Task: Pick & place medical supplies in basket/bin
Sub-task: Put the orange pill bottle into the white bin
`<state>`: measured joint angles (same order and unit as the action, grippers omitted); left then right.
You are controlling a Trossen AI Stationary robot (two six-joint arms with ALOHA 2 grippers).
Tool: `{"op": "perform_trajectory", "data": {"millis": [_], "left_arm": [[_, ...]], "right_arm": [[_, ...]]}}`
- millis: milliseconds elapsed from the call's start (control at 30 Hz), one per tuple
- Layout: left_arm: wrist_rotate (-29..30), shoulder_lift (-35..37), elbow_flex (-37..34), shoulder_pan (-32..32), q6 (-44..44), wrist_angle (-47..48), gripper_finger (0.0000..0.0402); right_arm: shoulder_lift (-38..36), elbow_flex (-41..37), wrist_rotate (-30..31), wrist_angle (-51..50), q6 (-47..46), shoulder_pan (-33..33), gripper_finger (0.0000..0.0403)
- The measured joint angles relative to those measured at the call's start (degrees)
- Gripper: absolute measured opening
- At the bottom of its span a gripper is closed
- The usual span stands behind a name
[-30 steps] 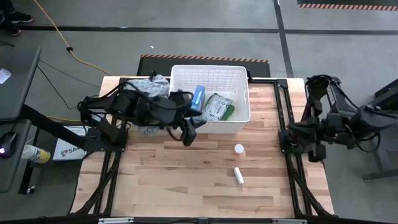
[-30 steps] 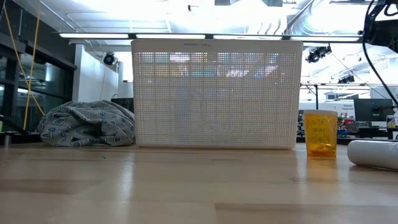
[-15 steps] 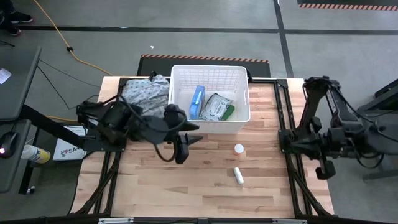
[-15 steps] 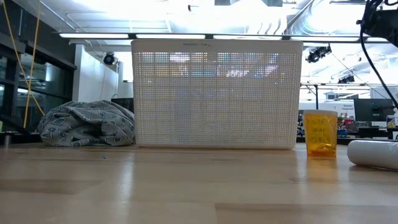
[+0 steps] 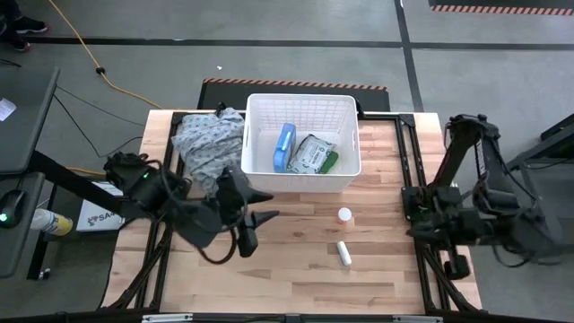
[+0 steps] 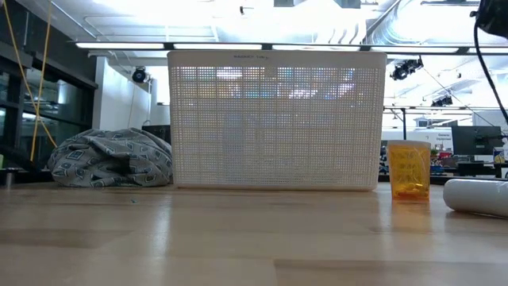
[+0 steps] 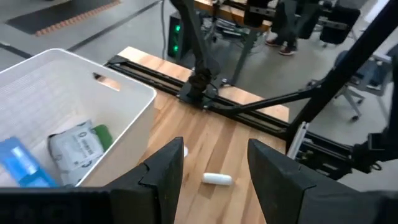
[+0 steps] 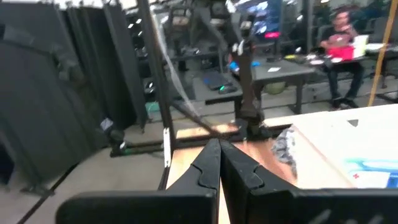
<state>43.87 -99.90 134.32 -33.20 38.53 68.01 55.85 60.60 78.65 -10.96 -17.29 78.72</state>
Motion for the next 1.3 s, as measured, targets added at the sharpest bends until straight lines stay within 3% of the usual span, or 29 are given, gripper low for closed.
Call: {"op": "perform_trajectory", "data": {"millis": [233,333,533,767,1033,1300], "left_arm": [[3.76,0.0,0.0,-1.89,7.06,6.67,0.0211],[3.74,0.0,0.0,-1.74,7.79,7.73,0.0211],[3.41,0.0,0.0,-1.74,10.06,11.95,0.0211],[3.27,-0.02,-0.02,-2.29,19.42,22.26,0.0211],[3.62,-0.02,-0.09,-2.57,18.29,22.02,0.0211],[3.16,-0.02,-0.08,-2.57,18.08,22.01,0.0211]], "right_arm": [[0.1,-0.02,-21.86,-23.78,-24.01,-12.09,0.0001],[0.05,-0.02,-28.89,-29.1,-28.92,-17.72,0.0001],[0.08,0.0,-37.98,-30.86,-28.97,-27.6,0.0001],[1.82,0.0,-49.5,-33.65,-28.8,-36.57,0.0001],[7.21,0.0,-60.78,-40.35,-29.21,-44.8,0.0001],[14.58,0.0,-67.11,-40.43,-27.37,-49.87,0.0]]}}
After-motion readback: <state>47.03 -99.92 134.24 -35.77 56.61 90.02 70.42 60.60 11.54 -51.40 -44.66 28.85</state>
